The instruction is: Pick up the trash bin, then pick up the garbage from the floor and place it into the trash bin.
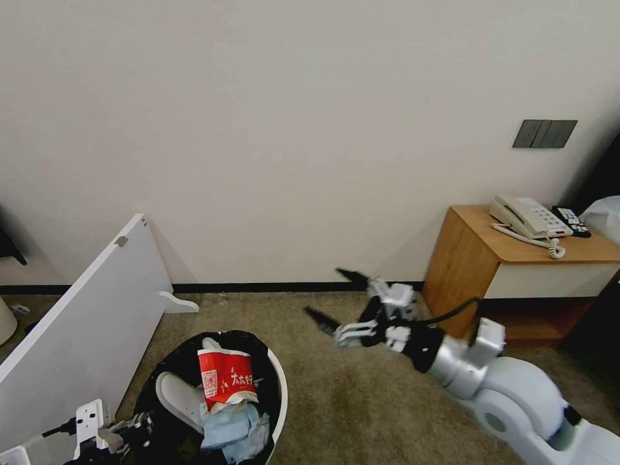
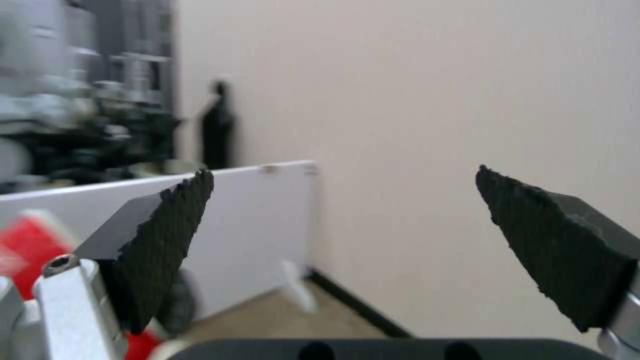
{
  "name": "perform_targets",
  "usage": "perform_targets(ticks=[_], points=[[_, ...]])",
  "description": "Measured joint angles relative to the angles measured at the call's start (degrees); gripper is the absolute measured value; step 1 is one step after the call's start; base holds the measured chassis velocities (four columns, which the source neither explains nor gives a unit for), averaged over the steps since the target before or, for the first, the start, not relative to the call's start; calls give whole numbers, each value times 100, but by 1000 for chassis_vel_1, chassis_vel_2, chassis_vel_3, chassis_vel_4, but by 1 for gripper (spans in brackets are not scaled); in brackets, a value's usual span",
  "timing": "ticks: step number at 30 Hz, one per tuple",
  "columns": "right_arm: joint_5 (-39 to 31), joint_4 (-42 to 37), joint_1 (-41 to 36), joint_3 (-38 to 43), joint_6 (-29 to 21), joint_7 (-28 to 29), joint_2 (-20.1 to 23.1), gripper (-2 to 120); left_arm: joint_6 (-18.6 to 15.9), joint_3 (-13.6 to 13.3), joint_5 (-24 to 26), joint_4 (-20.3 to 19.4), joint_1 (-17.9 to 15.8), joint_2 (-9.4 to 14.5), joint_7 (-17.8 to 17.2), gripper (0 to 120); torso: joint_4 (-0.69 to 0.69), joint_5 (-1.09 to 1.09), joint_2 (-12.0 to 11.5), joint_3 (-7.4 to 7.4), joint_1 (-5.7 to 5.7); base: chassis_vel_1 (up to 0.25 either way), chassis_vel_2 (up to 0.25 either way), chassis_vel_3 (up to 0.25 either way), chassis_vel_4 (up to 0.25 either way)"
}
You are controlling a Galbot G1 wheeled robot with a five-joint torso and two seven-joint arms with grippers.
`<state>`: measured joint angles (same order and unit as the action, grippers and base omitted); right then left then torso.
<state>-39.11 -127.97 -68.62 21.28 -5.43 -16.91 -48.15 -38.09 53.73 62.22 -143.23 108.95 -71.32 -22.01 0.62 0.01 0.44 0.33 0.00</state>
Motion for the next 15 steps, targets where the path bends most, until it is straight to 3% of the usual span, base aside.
perform_targets(ticks=[5,10,15], points=[[697,-148,-914,846,150,340,-346,100,18,19,-127,0,-40,-77,47,2,2,-1,0,0,0,0,0,0,0],[976,-223,-1257,1107,161,511,-558,100,30,-12,-242,0,-47,-91,85,2,-1,0,0,0,0,0,0,0,0],[1792,-386,-2027,1506,291,763,-1045,100,64,6,-381,0,-104,-95,140,2,0,-2,0,0,0,0,0,0,0]])
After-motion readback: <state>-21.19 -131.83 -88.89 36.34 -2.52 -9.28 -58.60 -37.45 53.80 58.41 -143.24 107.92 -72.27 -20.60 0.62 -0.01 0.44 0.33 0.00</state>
